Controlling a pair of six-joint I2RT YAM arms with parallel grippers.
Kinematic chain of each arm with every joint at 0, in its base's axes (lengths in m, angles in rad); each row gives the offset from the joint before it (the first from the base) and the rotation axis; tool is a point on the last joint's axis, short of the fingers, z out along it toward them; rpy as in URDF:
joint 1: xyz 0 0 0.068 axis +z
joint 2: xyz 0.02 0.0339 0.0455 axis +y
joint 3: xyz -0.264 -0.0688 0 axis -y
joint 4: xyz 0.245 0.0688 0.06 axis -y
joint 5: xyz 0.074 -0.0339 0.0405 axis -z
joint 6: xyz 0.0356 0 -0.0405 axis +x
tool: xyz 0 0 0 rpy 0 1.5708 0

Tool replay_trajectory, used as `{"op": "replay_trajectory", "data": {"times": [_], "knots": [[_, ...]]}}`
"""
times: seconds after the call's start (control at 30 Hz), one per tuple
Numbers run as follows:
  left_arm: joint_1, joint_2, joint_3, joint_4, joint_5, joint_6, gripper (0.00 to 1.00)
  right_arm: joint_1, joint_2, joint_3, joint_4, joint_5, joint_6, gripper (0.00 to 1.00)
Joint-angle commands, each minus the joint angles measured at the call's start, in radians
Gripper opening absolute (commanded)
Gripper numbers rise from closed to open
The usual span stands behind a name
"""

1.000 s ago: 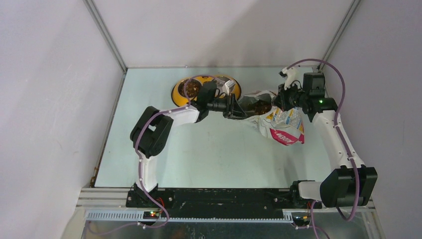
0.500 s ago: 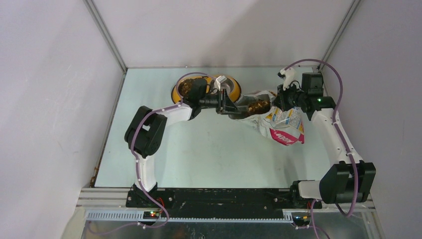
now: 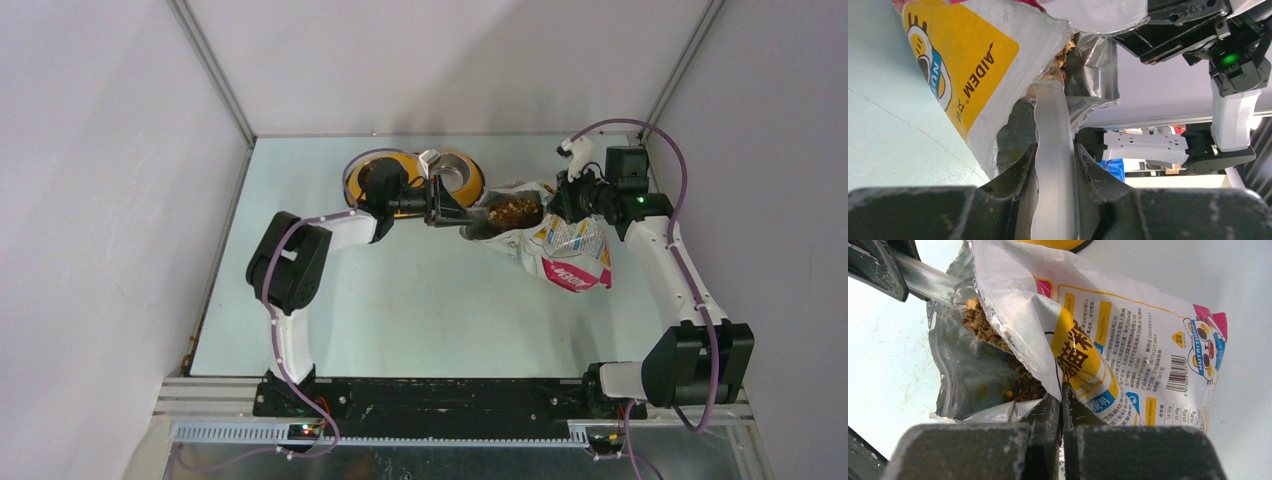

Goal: Serve the pet food
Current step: Collect the pet food from the pet food bag.

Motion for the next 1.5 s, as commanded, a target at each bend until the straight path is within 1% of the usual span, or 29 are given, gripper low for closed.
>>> {"op": "replay_trajectory", "data": {"times": [0.0,0.13,0.2,0.27,0.33,0.4,0.53,0.73,1.47], "knots": [[0.014,-0.030,-0.005,0.181,0.026,-0.079,0.00,-0.011,0.026,0.010,-0.040,0.050,-0.019,0.00],[0.015,-0.018,-0.030,0.245,0.020,-0.124,0.00,-0.008,0.029,-0.003,-0.010,0.052,0.004,0.00],[0.013,-0.004,-0.038,0.304,0.019,-0.168,0.00,0.001,0.031,-0.009,0.010,0.053,0.020,0.00],[0.011,0.014,-0.039,0.388,0.019,-0.221,0.00,0.021,0.041,-0.009,0.023,0.060,0.037,0.00],[0.008,0.026,-0.037,0.414,0.019,-0.254,0.00,0.049,0.059,-0.009,0.034,0.072,0.047,0.00],[0.001,0.023,-0.034,0.386,0.014,-0.243,0.00,0.080,0.074,-0.009,0.044,0.075,0.062,0.00],[-0.016,0.012,-0.033,0.294,-0.002,-0.158,0.00,0.139,0.088,-0.008,0.062,0.089,0.077,0.00],[-0.023,0.019,-0.028,0.208,-0.031,-0.103,0.00,0.159,0.089,-0.009,0.067,0.092,0.081,0.00],[-0.055,0.038,0.000,0.188,-0.046,-0.109,0.00,0.214,0.119,-0.009,0.071,0.087,0.085,0.00]]}}
